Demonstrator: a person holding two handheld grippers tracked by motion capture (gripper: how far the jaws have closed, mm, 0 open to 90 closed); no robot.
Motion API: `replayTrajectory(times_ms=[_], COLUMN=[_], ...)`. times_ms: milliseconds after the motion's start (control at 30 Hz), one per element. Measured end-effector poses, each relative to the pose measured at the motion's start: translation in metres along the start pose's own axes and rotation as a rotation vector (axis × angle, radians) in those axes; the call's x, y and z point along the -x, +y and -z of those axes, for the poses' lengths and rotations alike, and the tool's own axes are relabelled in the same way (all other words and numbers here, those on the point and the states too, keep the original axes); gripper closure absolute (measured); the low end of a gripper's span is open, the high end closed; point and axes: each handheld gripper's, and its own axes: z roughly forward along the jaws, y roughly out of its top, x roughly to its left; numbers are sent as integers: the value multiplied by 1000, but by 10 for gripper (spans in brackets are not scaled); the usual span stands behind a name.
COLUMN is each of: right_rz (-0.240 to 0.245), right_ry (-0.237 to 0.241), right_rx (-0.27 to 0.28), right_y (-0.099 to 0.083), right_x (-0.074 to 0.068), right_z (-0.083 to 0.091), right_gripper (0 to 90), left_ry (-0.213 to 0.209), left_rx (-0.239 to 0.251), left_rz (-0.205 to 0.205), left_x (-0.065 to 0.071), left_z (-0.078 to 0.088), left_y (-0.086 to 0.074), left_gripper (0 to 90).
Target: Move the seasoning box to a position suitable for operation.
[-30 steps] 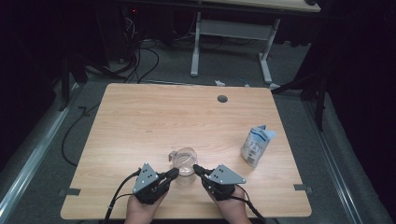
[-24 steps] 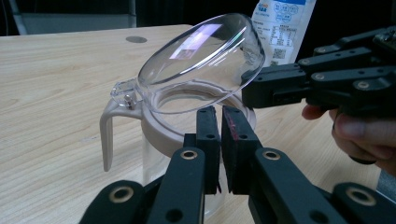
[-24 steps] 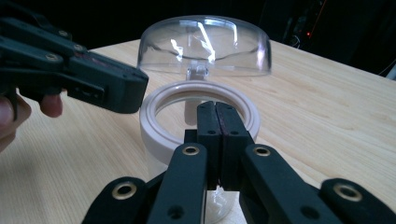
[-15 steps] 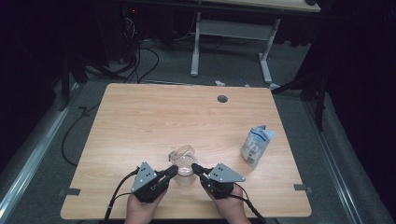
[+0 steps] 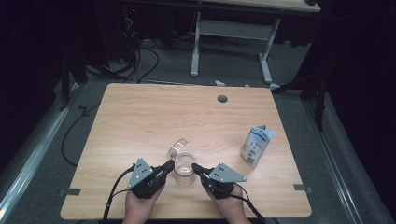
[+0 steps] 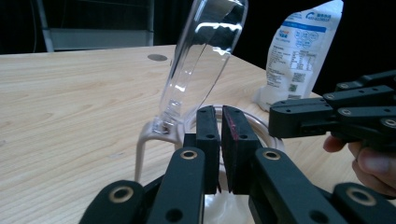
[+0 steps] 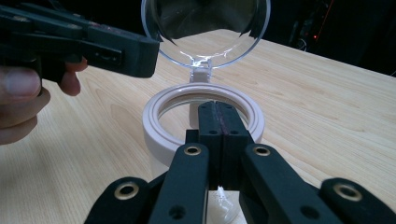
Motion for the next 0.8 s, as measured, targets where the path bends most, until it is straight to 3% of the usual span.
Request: replayTrajectory(times_ms=[33, 67, 367, 567, 800], right_rz=[1, 1, -2, -7, -26], right_ry=[0, 0, 2, 4, -11], right_rx=[1, 3, 6, 0, 0], right_y=[0, 0, -1, 1, 2], right_x=[0, 0, -1, -1, 6], right_z=[0, 0, -1, -2, 6], right_gripper=[899, 898, 898, 885, 852], left_ry=[-4, 19, 38, 20, 40], left_rx=[3, -31, -17, -46, -88], left_rz=[-6, -25, -38, -67, -82], left_x=[-1, -3, -10, -10, -23], left_z=[0, 2, 2, 5, 14], left_y=[1, 2, 9, 0, -6], left_gripper=[857, 856, 855, 814, 762])
